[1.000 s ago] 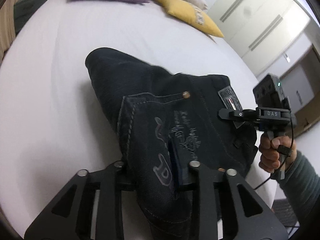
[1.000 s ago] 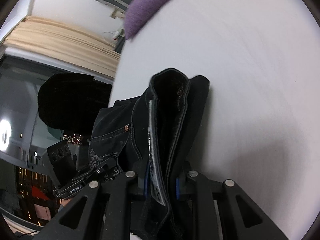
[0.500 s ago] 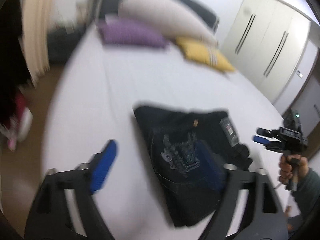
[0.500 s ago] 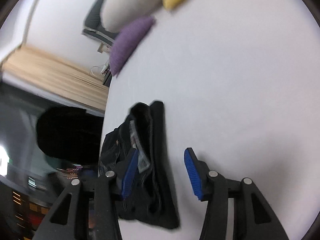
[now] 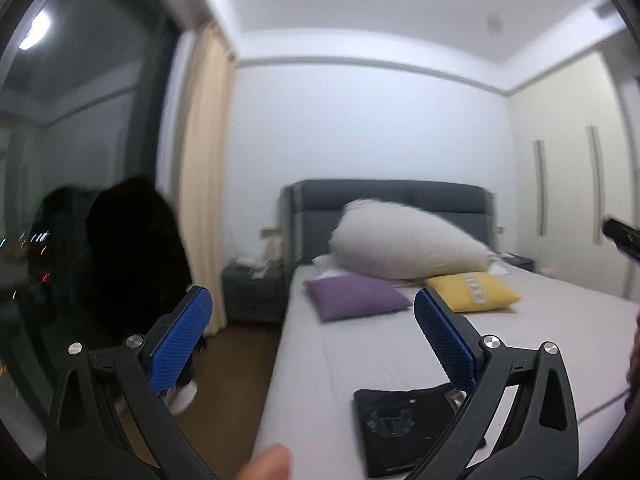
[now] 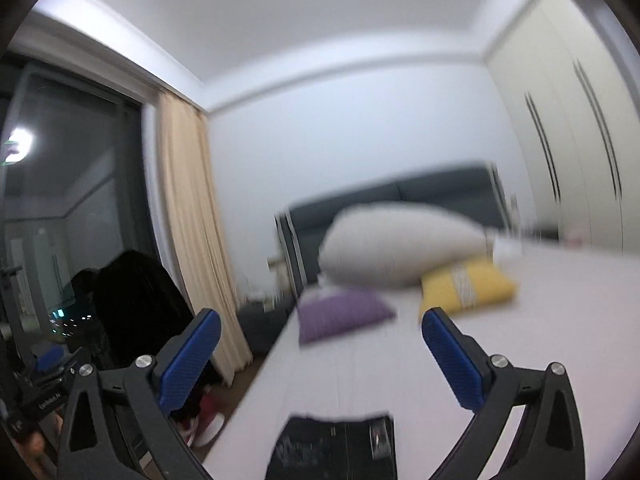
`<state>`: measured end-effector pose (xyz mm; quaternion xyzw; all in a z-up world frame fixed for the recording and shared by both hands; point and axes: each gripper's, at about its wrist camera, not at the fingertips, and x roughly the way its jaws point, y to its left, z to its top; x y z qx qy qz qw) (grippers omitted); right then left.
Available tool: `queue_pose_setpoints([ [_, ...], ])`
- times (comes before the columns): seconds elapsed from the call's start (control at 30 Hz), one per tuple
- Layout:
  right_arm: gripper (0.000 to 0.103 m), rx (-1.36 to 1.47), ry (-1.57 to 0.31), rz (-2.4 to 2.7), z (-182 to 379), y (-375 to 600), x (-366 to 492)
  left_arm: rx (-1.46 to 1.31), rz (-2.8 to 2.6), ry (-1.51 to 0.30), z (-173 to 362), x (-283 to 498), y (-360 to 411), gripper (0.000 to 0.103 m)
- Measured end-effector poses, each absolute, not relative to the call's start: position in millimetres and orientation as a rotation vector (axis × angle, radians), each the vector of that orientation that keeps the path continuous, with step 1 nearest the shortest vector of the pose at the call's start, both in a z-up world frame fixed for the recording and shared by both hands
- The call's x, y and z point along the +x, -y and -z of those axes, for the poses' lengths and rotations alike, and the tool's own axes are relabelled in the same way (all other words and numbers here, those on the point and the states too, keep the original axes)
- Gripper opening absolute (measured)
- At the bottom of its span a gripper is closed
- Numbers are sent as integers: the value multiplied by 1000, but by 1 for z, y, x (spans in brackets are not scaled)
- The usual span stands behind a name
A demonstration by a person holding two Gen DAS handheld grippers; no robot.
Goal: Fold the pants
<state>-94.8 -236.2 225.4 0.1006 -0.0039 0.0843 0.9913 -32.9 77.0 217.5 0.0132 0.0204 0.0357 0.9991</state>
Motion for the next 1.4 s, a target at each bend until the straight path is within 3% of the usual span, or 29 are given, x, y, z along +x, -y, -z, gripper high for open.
queue_pose_setpoints([
  [0.13,103,118,101,-130,-248,217,-155,53,-95,-49,-238,-63,-74,103],
  [0.3,103,136,34,-95,-254,202,-175,91,-12,-91,-238,-78,-71,103],
  [0.57,103,215,-276,-37,-208,199,-164,75,20,-456,-176,-55,-39,103],
  [0.7,103,251,-441,16,-166,201,-156,50,35,-555,-141,-43,-28,103],
  [1.03,103,167,-527,60,-140,187,-154,17,20,-641,-96,-21,-22,103],
  [1.4,103,127,-564,23,-126,169,-146,6,18,-681,-82,-8,-27,103],
])
